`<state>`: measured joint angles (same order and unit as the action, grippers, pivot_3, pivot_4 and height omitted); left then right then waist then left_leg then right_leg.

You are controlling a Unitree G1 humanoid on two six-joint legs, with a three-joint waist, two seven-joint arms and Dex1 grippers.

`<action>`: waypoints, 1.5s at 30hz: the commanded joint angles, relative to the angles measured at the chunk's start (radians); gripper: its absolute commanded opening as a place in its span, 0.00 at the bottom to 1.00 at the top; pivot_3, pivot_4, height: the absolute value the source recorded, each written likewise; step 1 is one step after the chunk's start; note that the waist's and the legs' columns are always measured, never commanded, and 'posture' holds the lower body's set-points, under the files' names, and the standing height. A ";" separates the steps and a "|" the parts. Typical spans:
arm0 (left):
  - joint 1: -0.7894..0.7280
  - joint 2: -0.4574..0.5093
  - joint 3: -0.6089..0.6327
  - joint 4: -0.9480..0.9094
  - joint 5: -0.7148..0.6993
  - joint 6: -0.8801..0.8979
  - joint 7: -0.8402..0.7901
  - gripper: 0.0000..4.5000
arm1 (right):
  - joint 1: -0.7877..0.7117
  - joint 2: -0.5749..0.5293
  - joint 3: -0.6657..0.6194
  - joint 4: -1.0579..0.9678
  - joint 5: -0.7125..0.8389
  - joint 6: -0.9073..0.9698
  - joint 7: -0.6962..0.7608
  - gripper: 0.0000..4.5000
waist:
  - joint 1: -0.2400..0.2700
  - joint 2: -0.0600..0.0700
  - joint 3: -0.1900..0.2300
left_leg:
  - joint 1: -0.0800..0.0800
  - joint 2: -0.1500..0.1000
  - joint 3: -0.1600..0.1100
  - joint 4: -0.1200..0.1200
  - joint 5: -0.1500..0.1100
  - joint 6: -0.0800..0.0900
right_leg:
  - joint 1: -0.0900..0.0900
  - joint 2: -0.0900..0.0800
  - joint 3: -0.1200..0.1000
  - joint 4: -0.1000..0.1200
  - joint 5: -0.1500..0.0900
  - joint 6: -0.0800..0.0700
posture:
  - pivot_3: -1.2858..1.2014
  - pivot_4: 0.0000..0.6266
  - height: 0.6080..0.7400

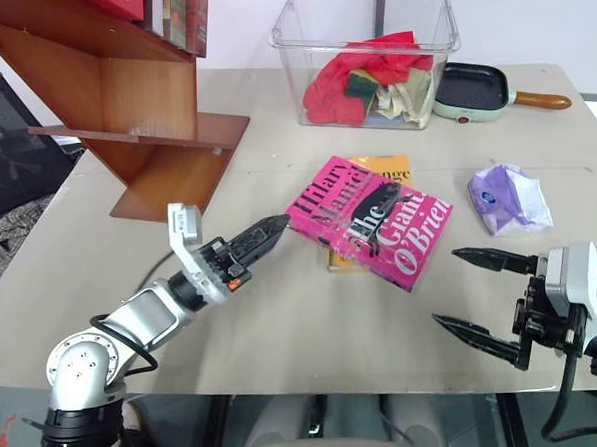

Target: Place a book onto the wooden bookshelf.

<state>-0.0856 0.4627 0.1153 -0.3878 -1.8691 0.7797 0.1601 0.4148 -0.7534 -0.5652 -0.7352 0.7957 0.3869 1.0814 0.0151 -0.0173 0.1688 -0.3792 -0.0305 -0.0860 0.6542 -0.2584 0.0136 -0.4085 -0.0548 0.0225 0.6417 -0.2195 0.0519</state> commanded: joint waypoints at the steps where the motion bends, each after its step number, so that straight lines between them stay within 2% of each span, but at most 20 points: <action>1: -0.004 -0.056 -0.006 0.008 -0.103 -0.032 0.126 1.00 | 0.014 0.017 -0.019 -0.024 -0.013 -0.049 -0.005 0.98 | 0.001 0.000 0.000 | 0.000 0.000 0.000 0.000 0.000 0.000 | 0.000 0.000 0.000 0.000 0.000 0.000 | 0.52 0.24 1.00; 8: -0.056 -0.272 0.030 0.063 -0.103 -0.081 0.330 1.00 | 0.042 0.041 -0.009 -0.028 -0.046 -0.084 -0.031 0.98 | 0.005 -0.001 -0.001 | 0.000 -0.002 0.000 0.000 0.000 0.000 | 0.000 0.002 -0.001 0.000 -0.002 -0.003 | 0.52 0.24 1.00; 19: -0.142 -0.390 0.077 0.192 -0.103 -0.029 0.474 1.00 | 0.078 0.037 -0.033 -0.052 -0.051 -0.094 -0.061 0.98 | 0.005 -0.001 -0.002 | 0.000 -0.002 0.001 0.000 0.000 0.000 | 0.000 0.003 0.000 0.000 -0.002 -0.003 | 0.52 0.24 1.00; 23: -0.149 -0.399 0.088 0.201 -0.103 -0.009 0.475 1.00 | 0.103 0.040 -0.044 -0.057 -0.049 -0.105 -0.062 0.98 | 0.006 -0.001 -0.002 | 0.000 -0.002 0.001 0.000 0.000 0.000 | 0.000 0.003 -0.001 0.000 -0.002 -0.003 | 0.52 0.24 1.00; 29: -0.202 -0.354 0.062 0.294 -0.097 0.010 0.418 1.00 | 0.117 0.039 -0.048 -0.055 -0.048 -0.114 -0.064 0.98 | 0.008 -0.001 -0.002 | 0.000 -0.003 0.001 0.000 0.000 0.000 | 0.000 0.004 -0.001 0.000 -0.002 -0.004 | 0.52 0.24 1.00; 33: -0.244 -0.317 0.046 0.395 -0.031 0.050 0.320 1.00 | 0.112 0.036 -0.043 -0.056 -0.045 -0.111 -0.070 0.98 | 0.008 -0.001 -0.002 | 0.000 -0.003 0.001 0.000 0.000 0.000 | 0.000 0.004 -0.001 0.000 -0.002 -0.004 | 0.52 0.24 1.00; 39: -0.288 -0.322 0.047 0.506 0.043 0.095 0.173 1.00 | 0.112 0.032 -0.057 -0.063 -0.040 -0.104 -0.080 0.98 | 0.007 -0.002 -0.002 | -0.001 -0.004 0.002 0.000 0.000 0.000 | 0.000 0.004 -0.001 0.000 -0.002 -0.004 | 0.52 0.24 1.00; 43: -0.300 -0.331 0.050 0.549 0.090 0.120 0.110 0.59 | 0.125 0.035 -0.069 -0.080 -0.033 -0.098 -0.095 1.00 | 0.007 -0.002 -0.002 | -0.001 -0.003 0.002 0.000 0.000 0.000 | 0.000 0.004 -0.001 0.000 -0.002 -0.004 | 0.52 0.24 1.00; 45: -0.305 -0.337 0.058 0.559 0.105 0.128 0.086 0.47 | 0.136 0.040 -0.069 -0.089 -0.035 -0.098 -0.100 1.00 | 0.008 -0.002 -0.002 | -0.001 -0.003 0.001 0.000 0.000 0.000 | 0.000 0.003 -0.001 0.000 -0.002 -0.004 | 0.52 0.24 1.00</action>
<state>-0.3768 0.1356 0.1690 0.1705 -1.7672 0.8911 0.2815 0.5443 -0.7182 -0.6037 -0.7876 0.7447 0.2989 0.9906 0.0227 -0.0188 0.1671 -0.3798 -0.0339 -0.0853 0.6542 -0.2581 0.0132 -0.4082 -0.0514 0.0213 0.6413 -0.2217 0.0482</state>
